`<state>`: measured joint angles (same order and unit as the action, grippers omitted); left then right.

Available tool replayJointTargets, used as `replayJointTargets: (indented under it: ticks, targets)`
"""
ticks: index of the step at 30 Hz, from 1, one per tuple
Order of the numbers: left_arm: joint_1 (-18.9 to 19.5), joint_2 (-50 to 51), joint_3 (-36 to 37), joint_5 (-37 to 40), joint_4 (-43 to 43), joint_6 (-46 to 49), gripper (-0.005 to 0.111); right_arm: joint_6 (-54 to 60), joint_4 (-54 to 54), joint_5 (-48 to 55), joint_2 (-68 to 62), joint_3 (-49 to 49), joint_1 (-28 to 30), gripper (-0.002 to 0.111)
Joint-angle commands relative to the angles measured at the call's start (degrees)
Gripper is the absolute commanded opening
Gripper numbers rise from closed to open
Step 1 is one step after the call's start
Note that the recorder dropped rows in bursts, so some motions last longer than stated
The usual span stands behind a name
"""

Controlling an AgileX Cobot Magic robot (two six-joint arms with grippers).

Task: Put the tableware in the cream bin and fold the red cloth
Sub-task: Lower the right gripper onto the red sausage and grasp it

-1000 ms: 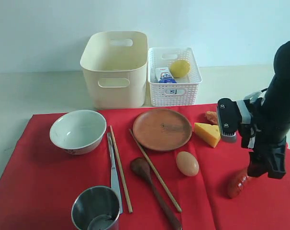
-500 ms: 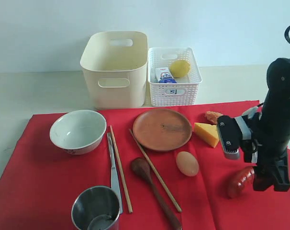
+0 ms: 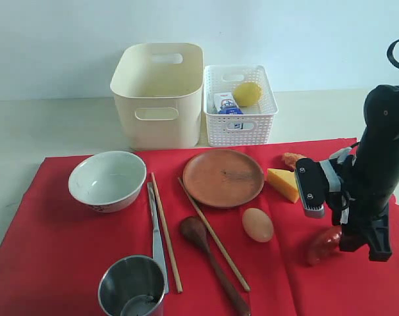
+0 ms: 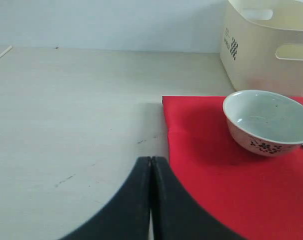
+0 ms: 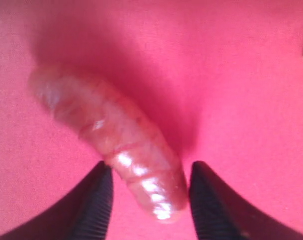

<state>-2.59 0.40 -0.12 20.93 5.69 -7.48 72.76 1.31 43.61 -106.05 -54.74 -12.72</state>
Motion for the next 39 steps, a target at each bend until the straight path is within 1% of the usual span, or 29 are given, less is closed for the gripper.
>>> replayJointTargets:
  ticks: [1, 7, 8, 11, 17, 25, 28, 39]
  targets:
    - [0.04, -0.4, 0.12, -0.48, -0.11, -0.07, 0.0, 0.49, 0.28, 1.69, -0.03, 0.07, 0.12, 0.03]
    - [0.04, -0.4, 0.12, -0.48, -0.11, -0.07, 0.0, -0.03, 0.38, 2.79, -0.03, 0.07, 0.12, 0.002]
    - [0.04, -0.4, 0.12, -0.48, -0.11, -0.07, 0.0, -0.31, 0.38, 3.16, -0.03, 0.07, 0.12, 0.0]
    - [0.04, -0.4, 0.12, -0.48, -0.11, -0.07, 0.0, -2.51, 0.42, 3.16, -0.03, 0.07, 0.12, 0.0]
    - [0.04, -0.4, 0.12, -0.48, -0.11, -0.07, 0.0, -2.61, 0.27, 2.95, 0.09, -0.14, 0.12, 0.0]
    - [0.04, -0.4, 0.12, -0.48, -0.11, 0.03, 0.0, -17.6, -0.12, 1.71, 0.09, -3.85, 0.12, 0.0]
    - [0.04, -0.4, 0.12, -0.48, -0.11, 0.03, 0.0, -20.53, -0.12, 1.71, 0.09, -4.71, 0.12, 0.0]
    - [0.04, -0.4, 0.12, -0.48, -0.11, 0.03, 0.0, -20.53, 0.55, 0.29, 3.67, -5.0, 0.12, 0.0]
